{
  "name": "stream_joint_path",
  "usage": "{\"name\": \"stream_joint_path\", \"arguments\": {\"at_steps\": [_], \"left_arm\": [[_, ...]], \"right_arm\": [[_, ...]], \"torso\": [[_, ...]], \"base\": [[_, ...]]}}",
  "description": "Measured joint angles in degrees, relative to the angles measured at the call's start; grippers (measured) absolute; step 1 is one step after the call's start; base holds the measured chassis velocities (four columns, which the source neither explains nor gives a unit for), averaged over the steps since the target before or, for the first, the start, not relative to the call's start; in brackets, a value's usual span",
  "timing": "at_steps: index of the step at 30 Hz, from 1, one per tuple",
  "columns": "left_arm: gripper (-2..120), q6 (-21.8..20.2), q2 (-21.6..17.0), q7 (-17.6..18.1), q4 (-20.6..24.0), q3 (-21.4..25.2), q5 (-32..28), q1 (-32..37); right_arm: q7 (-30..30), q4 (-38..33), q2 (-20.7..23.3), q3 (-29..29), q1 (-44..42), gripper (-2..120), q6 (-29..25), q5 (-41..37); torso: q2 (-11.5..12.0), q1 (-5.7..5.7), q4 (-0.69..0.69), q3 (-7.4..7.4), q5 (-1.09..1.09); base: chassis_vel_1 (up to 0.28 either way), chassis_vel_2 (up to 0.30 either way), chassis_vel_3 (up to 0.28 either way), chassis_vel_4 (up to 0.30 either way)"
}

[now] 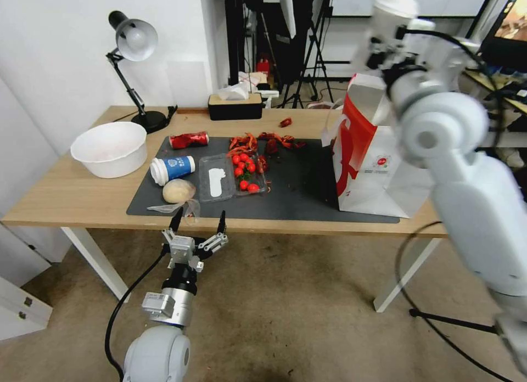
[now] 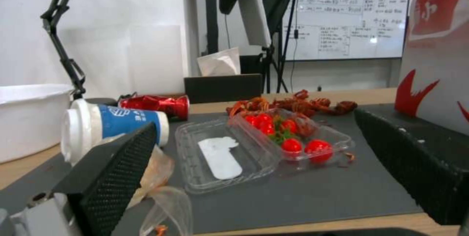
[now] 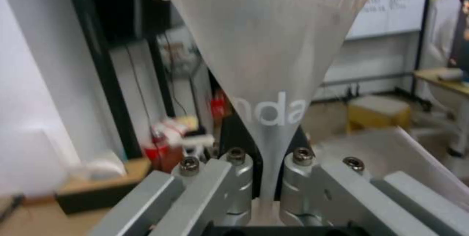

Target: Pick up the trash from the table and place it into the takeout bag.

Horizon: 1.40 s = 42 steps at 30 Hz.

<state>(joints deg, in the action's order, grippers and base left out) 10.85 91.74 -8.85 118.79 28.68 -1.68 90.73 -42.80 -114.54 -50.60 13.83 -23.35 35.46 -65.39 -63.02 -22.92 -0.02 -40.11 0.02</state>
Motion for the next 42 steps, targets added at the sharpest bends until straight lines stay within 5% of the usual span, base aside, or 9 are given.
{"name": "stream_joint_path", "arguments": {"at_steps": [24, 37, 42], "left_arm": [[100, 0.42, -0.21, -0.41, -0.19, -1.47, 0.56, -0.63], [100, 0.5, -0.36, -0.63, -0.49, -1.45, 0.53, -1.03], [100, 0.51, -0.27, -0.65, -0.54, -1.42, 0.56, -0.99]], "right_arm": [[-7.02, 3.32, 12.23, 0.51, -2.43, 0, 6.67, -26.16], [-8.01, 5.22, 12.59, -2.71, -1.1, 42, 6.59, -27.52], [-5.68, 3.14, 12.23, -0.51, -1.21, 67, 4.95, -26.86]], "torso": [[0.0, -0.01, 0.02, 0.0, -0.02], [0.0, -0.01, 0.02, 0.0, -0.02], [0.0, -0.01, 0.02, 0.0, -0.02]], "base": [[0.0, 0.0, 0.0, 0.0], [0.0, 0.0, 0.0, 0.0], [0.0, 0.0, 0.0, 0.0]]}}
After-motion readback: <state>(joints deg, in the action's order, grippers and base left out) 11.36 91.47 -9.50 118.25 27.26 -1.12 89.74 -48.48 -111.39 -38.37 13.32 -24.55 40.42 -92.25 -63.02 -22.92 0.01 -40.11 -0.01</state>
